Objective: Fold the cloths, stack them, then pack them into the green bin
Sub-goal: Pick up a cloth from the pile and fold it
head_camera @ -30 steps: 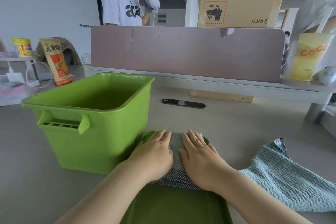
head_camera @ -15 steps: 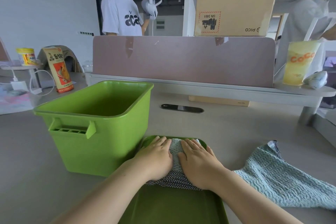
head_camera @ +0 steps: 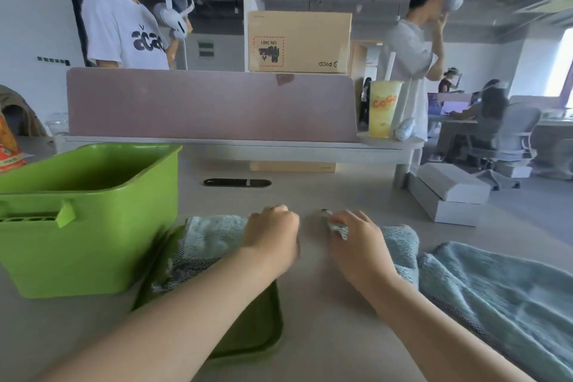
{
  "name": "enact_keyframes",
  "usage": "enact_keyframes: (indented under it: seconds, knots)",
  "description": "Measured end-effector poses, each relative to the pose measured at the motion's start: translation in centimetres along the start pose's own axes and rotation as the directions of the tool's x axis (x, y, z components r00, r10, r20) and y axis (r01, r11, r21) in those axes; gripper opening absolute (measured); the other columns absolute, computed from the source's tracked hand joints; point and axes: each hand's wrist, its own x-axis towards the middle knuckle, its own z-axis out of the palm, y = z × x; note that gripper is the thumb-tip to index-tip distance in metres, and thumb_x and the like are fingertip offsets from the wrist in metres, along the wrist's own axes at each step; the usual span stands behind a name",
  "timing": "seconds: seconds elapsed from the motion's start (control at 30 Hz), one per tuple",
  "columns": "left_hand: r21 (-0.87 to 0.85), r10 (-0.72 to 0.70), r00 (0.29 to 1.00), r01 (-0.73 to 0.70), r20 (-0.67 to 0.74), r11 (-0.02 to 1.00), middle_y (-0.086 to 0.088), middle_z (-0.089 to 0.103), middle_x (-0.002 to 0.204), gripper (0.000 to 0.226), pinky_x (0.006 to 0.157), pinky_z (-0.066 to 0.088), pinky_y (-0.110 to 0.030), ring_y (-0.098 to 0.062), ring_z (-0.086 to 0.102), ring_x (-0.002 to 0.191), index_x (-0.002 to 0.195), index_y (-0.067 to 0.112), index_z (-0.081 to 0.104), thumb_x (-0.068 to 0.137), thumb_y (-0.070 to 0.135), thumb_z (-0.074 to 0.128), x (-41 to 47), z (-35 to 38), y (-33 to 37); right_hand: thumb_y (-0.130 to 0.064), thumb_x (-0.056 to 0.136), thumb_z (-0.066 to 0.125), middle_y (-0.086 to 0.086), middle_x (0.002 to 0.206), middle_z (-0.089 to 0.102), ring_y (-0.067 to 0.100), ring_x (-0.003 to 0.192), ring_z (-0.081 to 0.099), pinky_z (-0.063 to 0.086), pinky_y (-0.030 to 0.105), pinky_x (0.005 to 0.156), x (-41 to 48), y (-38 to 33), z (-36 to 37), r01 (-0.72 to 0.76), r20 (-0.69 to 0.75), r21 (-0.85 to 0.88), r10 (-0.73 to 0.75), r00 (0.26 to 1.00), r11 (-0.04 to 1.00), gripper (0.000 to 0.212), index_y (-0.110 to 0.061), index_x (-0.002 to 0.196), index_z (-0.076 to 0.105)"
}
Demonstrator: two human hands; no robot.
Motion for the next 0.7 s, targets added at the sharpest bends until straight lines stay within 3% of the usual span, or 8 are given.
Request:
enact_keyframes:
  seconds: [0.13,0.23,0.3,0.4,0.47,0.53,0.6,0.7]
  knots:
    - [-0.096,0.028,0.997,-0.022,0.066,0.995,-0.008,0.054,0.123,0.036,0.088,0.043,-0.035,-0.03,0.054,0.112,0.123,0.016,0.056,0.088,0.016,0.05,1.9,2.9,6.1,-0.034,0.088,0.054,-0.001,0.14,0.046,0.021,0.13,0.042,0.037,0.032,0.104,-1.7,5.3,-2.6,-0.133,0.177,-0.207,0.171,0.969,0.969,0.05,-0.022,0.137,0.048]
    - [-0.131,0.033,0.969,-0.001,0.244,0.991,-0.014,0.04,0.137,0.049,0.105,0.036,-0.039,-0.033,0.038,0.131,0.134,0.017,0.044,0.086,0.015,0.051,3.0,6.8,8.9,-0.037,0.089,0.05,0.002,0.117,0.058,0.023,0.113,0.052,0.043,0.031,0.09,-2.7,7.0,-3.2,-0.05,0.205,-0.307,0.117,0.972,0.95,0.031,-0.017,0.11,0.062]
    - [-0.175,0.049,0.965,-0.003,0.256,0.985,-0.013,0.046,0.127,0.037,0.103,0.037,-0.041,-0.033,0.04,0.127,0.121,0.018,0.054,0.085,0.02,0.045,3.0,8.4,10.0,-0.022,0.089,0.046,0.005,0.109,0.062,0.026,0.105,0.056,0.042,0.031,0.082,-2.8,7.2,-3.4,-0.024,0.139,-0.291,0.067,0.988,0.957,0.02,-0.013,0.097,0.062]
    - [-0.289,0.075,0.99,-0.039,0.117,0.957,-0.01,0.055,0.108,0.018,0.094,0.039,-0.035,-0.029,0.048,0.11,0.091,0.015,0.061,0.087,0.021,0.044,3.0,8.8,10.2,-0.01,0.088,0.042,0.007,0.109,0.063,0.027,0.104,0.055,0.039,0.031,0.079,-2.8,7.2,-3.3,-0.018,0.066,-0.288,0.039,0.997,0.958,0.018,-0.011,0.095,0.058]
    - [-0.31,0.128,0.989,-0.1,0.071,0.946,-0.008,0.058,0.104,0.017,0.103,0.032,-0.032,-0.028,0.049,0.113,0.079,0.02,0.055,0.088,0.015,0.042,2.9,8.8,9.8,-0.012,0.088,0.044,0.005,0.106,0.065,0.025,0.101,0.057,0.039,0.031,0.077,-2.7,7.5,-3.1,-0.059,0.028,-0.244,0.068,0.997,0.968,0.014,-0.015,0.093,0.058]
    - [-0.374,0.111,0.99,-0.071,0.087,0.925,-0.009,0.061,0.113,0.023,0.107,0.03,-0.032,-0.029,0.044,0.127,0.073,0.025,0.049,0.089,0.011,0.041,2.8,8.6,9.3,-0.015,0.088,0.049,0.003,0.097,0.068,0.022,0.092,0.06,0.043,0.031,0.073,-2.6,7.8,-3.3,-0.135,-0.021,-0.14,0.134,0.991,0.981,0.009,-0.019,0.085,0.057]
    - [-0.422,0.057,0.997,-0.03,0.053,0.906,-0.011,0.062,0.118,0.021,0.093,0.04,-0.031,-0.029,0.047,0.127,0.076,0.026,0.049,0.091,0.013,0.043,2.9,7.8,8.9,-0.014,0.089,0.051,0.0,0.088,0.068,0.02,0.084,0.06,0.044,0.029,0.069,-2.5,8.0,-3.6,-0.182,-0.084,-0.008,0.18,0.98,0.983,0.01,-0.019,0.086,0.059]
    - [-0.427,0.103,0.99,-0.133,-0.093,0.895,-0.008,0.064,0.084,0.02,0.066,0.037,-0.03,-0.031,0.061,0.089,0.079,0.02,0.05,0.098,0.024,0.044,3.1,4.4,8.7,-0.018,0.096,0.048,-0.004,0.082,0.063,0.018,0.081,0.057,0.039,0.022,0.063,-2.4,7.1,-4.2,-0.183,-0.126,0.201,0.211,0.969,0.962,0.013,-0.02,0.09,0.058]
